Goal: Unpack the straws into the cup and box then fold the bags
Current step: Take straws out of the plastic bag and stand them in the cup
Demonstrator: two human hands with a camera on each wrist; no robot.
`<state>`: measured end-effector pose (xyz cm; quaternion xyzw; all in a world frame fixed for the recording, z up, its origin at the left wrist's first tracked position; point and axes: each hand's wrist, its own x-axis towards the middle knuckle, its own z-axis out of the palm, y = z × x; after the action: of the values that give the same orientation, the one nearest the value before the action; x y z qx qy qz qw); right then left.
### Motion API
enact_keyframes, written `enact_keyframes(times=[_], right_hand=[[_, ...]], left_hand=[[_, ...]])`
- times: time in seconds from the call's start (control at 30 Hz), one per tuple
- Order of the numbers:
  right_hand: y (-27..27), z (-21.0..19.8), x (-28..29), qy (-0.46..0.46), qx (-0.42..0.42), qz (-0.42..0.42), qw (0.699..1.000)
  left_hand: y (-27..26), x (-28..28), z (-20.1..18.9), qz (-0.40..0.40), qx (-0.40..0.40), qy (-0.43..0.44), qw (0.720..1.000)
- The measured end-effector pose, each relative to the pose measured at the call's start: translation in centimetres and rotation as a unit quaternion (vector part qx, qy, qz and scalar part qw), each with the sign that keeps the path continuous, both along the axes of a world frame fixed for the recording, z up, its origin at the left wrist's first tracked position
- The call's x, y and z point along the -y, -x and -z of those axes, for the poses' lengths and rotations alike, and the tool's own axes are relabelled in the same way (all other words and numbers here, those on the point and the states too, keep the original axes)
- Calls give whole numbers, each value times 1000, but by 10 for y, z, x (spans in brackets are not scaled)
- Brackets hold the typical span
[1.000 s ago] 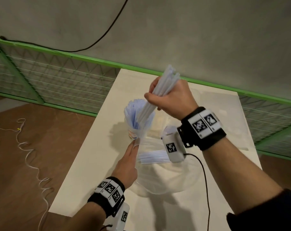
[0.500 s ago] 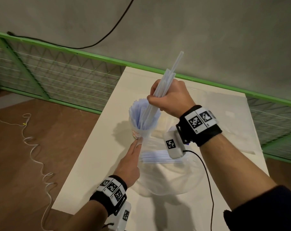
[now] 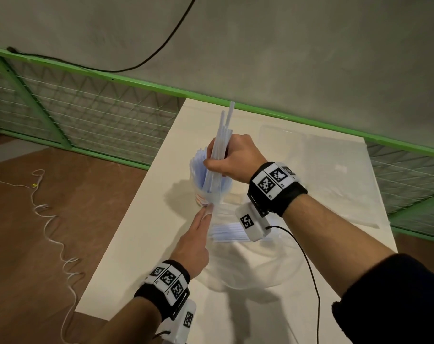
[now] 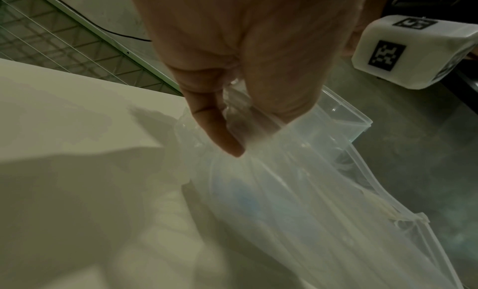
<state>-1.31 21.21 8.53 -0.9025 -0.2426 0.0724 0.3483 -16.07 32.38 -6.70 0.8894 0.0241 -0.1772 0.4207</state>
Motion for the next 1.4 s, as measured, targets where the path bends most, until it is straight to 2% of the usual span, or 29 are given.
enact_keyframes(times=[0.2, 0.3, 0.43, 0.5, 0.7, 0.73, 0.77, 0.83, 0.93, 1.1, 1.23, 1.3, 1.37, 1.4], right_hand=[[-8, -28, 8, -98, 13, 24, 995], [-11, -27, 7, -67, 18, 4, 998], [-10, -5, 4, 16, 3, -20, 1000], [-10, 6, 3, 28, 13, -24, 999], [2, 7, 1, -97, 151, -6, 984], [6, 8, 0, -96, 176, -15, 980], [9, 12, -1, -69, 202, -27, 977], [14, 26, -2, 42, 233, -65, 969], [19, 53, -1, 192, 214, -106, 952], [18, 68, -6, 167, 244, -90, 951], [17, 78, -17, 218, 269, -107, 932], [14, 74, -22, 191, 242, -94, 947], [10, 65, -26, 108, 188, -59, 975], [7, 62, -27, 77, 180, -48, 979]], left_hand=[[1, -1, -4, -3, 3, -12, 1000], [1, 1, -2, 4, 2, -19, 1000], [0, 1, -3, 4, 8, -19, 1000], [1, 0, -3, 2, 8, -14, 1000], [3, -2, 0, -1, 2, -19, 1000], [3, -2, 1, -3, -1, -16, 1000], [3, -1, 1, -4, -1, -13, 1000], [3, -1, -2, -4, 0, -15, 1000], [3, 1, -6, -8, -2, -29, 1000], [3, 0, -5, -3, -9, -44, 999], [2, 0, -2, 2, -17, -56, 998], [1, -2, 1, 5, -18, -60, 998], [1, -4, 2, 8, -17, -56, 998], [1, -5, 1, 8, -17, -55, 998]])
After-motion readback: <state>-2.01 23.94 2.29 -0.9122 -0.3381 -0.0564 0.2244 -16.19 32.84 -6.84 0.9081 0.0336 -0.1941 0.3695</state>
